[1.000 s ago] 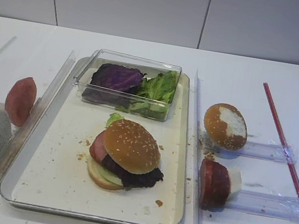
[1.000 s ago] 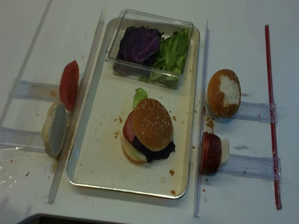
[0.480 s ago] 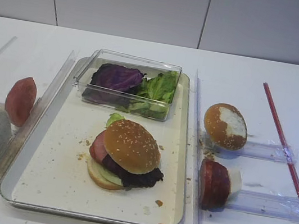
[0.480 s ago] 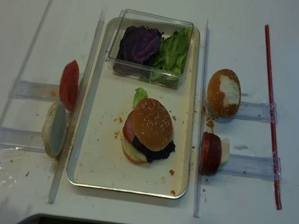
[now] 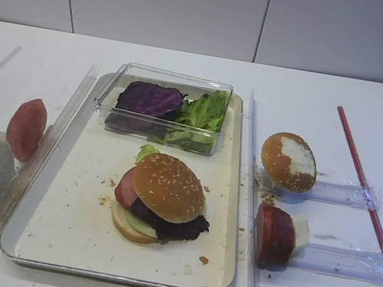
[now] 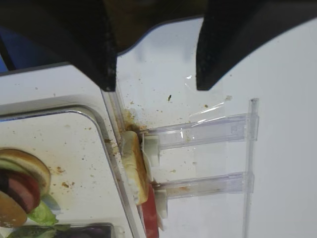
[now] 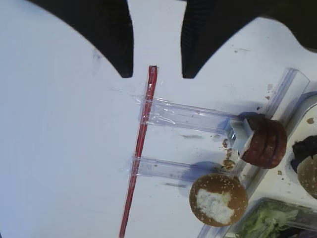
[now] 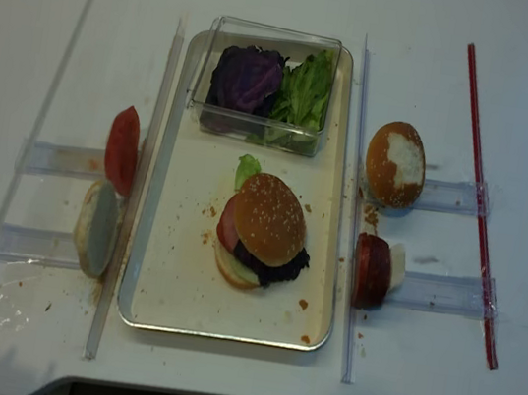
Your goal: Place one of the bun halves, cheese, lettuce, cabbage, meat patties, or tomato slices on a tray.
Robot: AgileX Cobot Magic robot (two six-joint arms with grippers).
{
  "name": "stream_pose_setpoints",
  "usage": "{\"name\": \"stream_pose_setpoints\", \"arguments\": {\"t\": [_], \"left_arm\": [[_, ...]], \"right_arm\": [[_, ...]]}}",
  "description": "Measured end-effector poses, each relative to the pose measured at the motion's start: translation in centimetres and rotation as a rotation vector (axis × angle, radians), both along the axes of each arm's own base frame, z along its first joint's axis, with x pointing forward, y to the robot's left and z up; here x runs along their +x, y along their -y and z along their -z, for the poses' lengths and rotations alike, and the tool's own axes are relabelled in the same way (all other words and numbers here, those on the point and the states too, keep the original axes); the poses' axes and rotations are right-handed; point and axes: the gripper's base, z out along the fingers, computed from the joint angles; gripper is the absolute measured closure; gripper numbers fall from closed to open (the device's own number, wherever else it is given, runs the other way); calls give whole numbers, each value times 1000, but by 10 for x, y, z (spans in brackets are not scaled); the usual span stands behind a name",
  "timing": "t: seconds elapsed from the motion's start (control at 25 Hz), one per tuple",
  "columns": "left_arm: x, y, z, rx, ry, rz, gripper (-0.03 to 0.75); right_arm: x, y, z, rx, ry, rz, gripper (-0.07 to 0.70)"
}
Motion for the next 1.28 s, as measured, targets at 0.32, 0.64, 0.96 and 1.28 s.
{"name": "stream_pose_setpoints", "arguments": {"t": [0.32,0.64,0.96,1.28], "left_arm": [[0,0,0,0,0,0,365],[0,0,0,0,0,0,365],[0,0,0,0,0,0,365],[0,0,0,0,0,0,365]], "right_arm": [[0,0,0,0,0,0,364],[0,0,0,0,0,0,364],[0,0,0,0,0,0,364],[0,0,0,0,0,0,364]]}}
